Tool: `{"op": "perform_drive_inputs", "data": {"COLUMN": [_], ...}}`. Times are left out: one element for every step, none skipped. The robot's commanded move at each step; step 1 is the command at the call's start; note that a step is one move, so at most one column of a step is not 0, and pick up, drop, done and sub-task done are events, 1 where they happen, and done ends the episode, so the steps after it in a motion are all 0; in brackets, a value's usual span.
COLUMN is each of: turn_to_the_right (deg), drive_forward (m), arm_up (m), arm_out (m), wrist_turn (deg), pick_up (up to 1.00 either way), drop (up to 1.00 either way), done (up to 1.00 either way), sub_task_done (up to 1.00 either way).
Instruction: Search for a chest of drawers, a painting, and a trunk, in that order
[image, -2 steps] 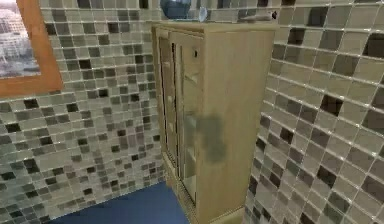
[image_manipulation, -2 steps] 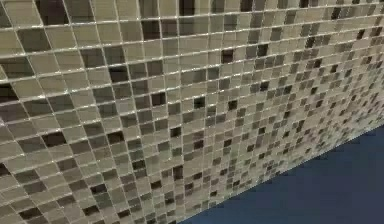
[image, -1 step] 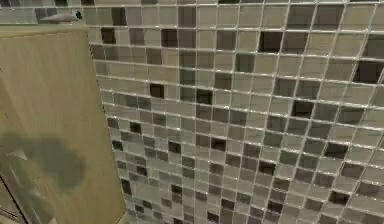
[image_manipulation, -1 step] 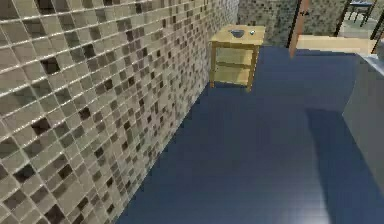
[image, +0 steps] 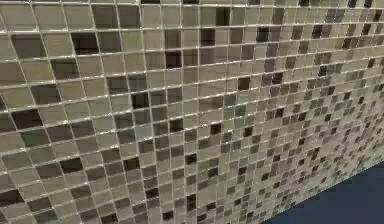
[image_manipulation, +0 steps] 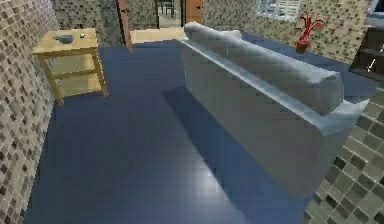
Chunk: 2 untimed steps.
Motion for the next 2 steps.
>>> {"op": "perform_drive_inputs", "data": {"turn_to_the_right": [45.0, 27.0], "drive_forward": [0.00, 0.00], "arm_up": [0.00, 0.00], "arm_out": [0.00, 0.00], "wrist_turn": [0.0, 0.0], "pick_up": [0.00, 0.00], "drop": [0.00, 0.00], "done": [0.00, 0.00], "sub_task_done": [0.00, 0.00]}}
